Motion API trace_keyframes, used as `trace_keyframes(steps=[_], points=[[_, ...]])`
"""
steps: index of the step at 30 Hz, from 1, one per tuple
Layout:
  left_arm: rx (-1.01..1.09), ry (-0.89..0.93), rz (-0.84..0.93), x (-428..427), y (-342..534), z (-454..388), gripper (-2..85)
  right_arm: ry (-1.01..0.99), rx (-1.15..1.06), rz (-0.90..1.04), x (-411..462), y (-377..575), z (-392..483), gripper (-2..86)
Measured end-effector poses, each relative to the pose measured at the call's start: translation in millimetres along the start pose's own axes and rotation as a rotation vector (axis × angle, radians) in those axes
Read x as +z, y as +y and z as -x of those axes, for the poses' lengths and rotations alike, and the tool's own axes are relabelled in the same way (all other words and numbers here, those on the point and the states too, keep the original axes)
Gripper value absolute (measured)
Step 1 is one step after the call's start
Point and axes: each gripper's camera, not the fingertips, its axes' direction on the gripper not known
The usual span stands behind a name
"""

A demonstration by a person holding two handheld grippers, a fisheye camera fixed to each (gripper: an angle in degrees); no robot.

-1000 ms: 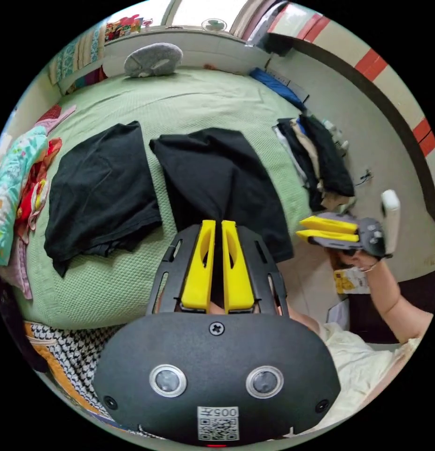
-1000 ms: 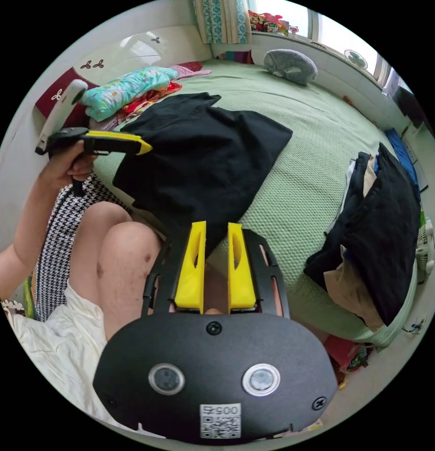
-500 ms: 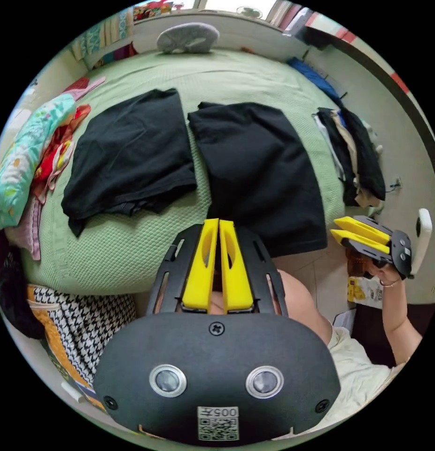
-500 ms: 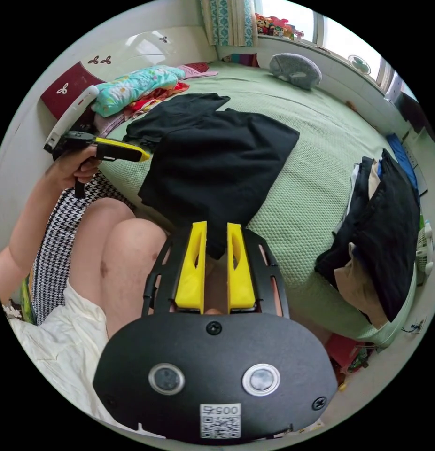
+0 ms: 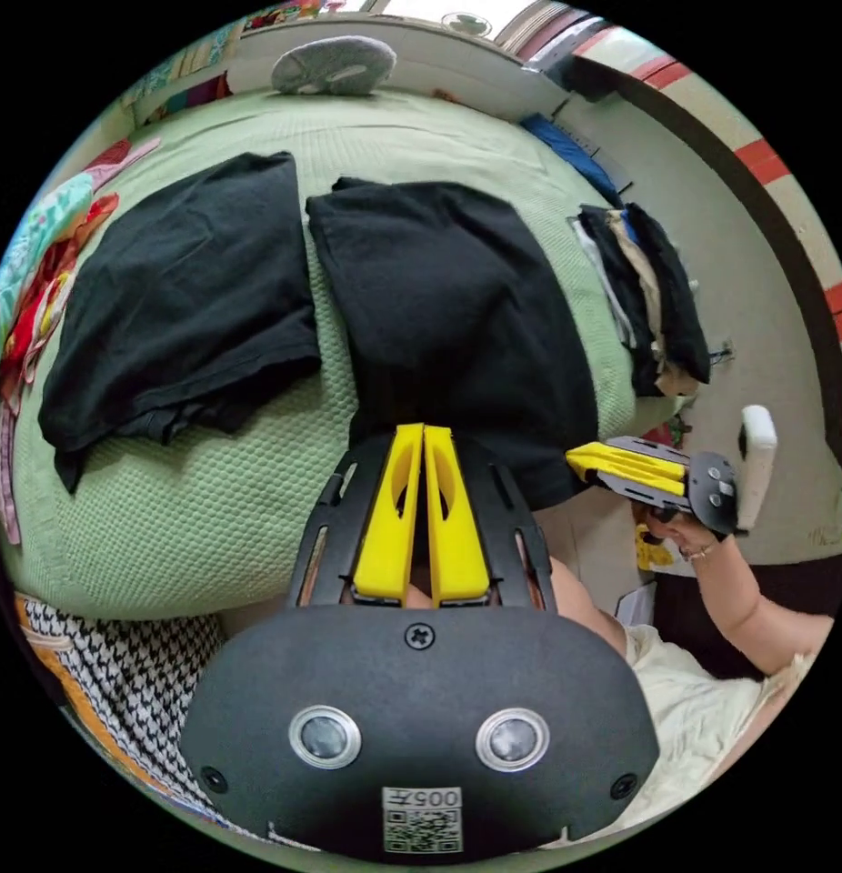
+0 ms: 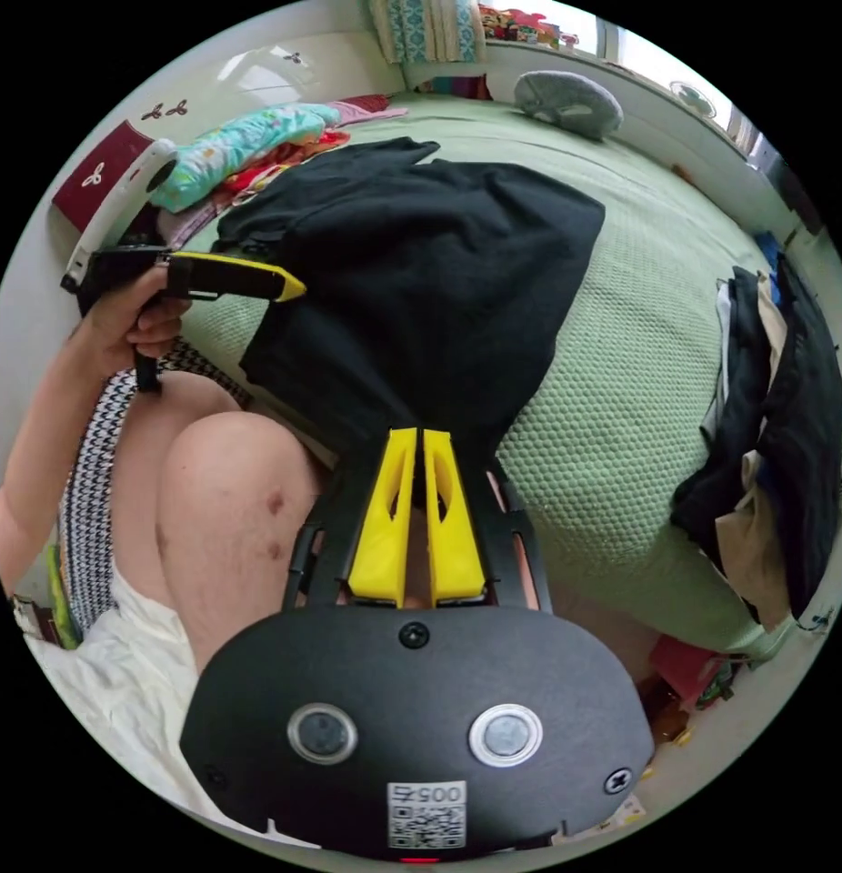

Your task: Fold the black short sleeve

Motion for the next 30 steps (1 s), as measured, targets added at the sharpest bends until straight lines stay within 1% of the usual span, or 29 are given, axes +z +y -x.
trace_keyframes(steps=[1,3,4,6,7,10,14,17,19,22,25,26,28,30], points=[[0.02,0.006,-0.049,-14.1,-4.3,1.2,0.5,-0.03,-0.022,-0.001,-2.9,1.0,-1.5,3.7],[0.038,-0.005,-0.126,-32.6,-15.7,4.2,1.2,-0.028,-0.047,-0.001,-3.8,1.5,-1.4,5.0],[0.053,-0.043,-0.176,-40.5,-26.5,6.6,2.0,-0.012,-0.054,0.007,-1.1,0.9,-0.3,5.5],[0.065,-0.12,-0.206,-41.7,-48.6,12.0,4.8,0.006,-0.047,0.017,5.6,-1.0,2.4,6.3],[0.053,-0.149,-0.199,-36.5,-65.7,17.6,5.7,0.018,-0.046,0.022,10.9,-2.4,4.9,6.9],[0.027,-0.135,-0.159,-18.5,-106.0,28.6,7.1,0.073,-0.056,0.023,21.0,-4.8,12.1,7.4],[0.031,-0.213,-0.211,-2.6,-136.4,31.0,8.8,0.098,-0.07,0.021,24.7,-5.2,15.4,7.4],[0.046,-0.25,-0.134,19.7,-156.9,34.9,9.3,0.08,-0.066,0.022,26.8,-6.0,12.0,7.4],[0.037,-0.25,-0.033,37.3,-167.6,38.3,9.0,0.059,-0.07,0.026,28.7,-7.2,8.3,7.2],[0.05,-0.229,-0.012,40.2,-170.8,35.4,6.9,0.036,-0.066,0.026,30.7,-8.3,2.9,6.6],[0.12,-0.262,0.029,32.1,-176.3,25.9,3.2,0.028,-0.062,0.023,32.9,-8.5,-0.9,6.1],[0.139,-0.267,0.024,28.0,-177.9,23.1,2.8,0.028,-0.06,0.023,33.3,-8.7,-1.6,6.1],[0.196,-0.238,-0.07,3.3,-184.9,12.2,1.5,0.026,-0.061,0.024,34.8,-9.2,-3.0,6.1],[0.196,-0.21,-0.137,-12.2,-192.2,7.8,0.8,0.026,-0.058,0.024,36.0,-9.8,-3.6,6.0]])
